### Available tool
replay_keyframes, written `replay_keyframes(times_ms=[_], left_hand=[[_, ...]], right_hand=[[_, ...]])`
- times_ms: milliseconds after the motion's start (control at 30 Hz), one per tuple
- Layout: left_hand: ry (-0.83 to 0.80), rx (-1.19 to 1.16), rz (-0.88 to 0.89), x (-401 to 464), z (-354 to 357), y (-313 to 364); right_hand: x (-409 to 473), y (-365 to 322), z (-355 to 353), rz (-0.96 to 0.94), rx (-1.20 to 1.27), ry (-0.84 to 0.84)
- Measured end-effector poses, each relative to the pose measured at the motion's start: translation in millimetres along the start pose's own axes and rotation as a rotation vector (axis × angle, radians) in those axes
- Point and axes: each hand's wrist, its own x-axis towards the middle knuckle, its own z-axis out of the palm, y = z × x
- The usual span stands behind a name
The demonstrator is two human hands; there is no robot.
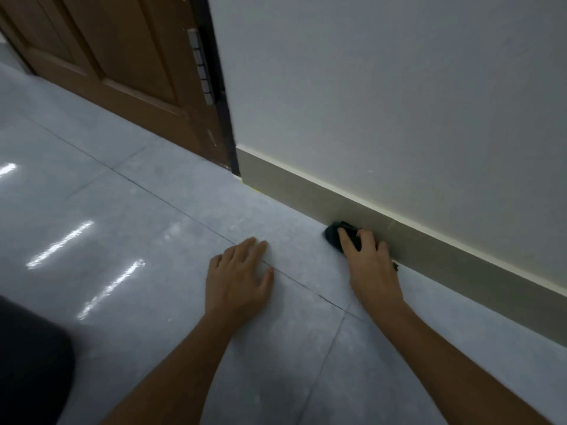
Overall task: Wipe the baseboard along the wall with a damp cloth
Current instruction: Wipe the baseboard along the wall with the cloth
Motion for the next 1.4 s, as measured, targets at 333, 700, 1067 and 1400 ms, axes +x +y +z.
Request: replay_keyframes(times_ms=[333,700,1067,1400], left_hand=[[0.023,-0.001,-0.292,1,10,-34],[0.05,-0.017,-0.305,0,6,-39],[0.091,-0.068,-0.3,7,5,-35],[0.097,-0.083,-0.294,4,1,-36]], right_hand=[[107,-101,4,-0.239,-0.204,-0.258],[135,-128,-5,-0.076,-0.003,-0.547],[191,-187,-3,0.024,0.22,-0.611],[147,-115,-12,0.094,0.2,-0.781]])
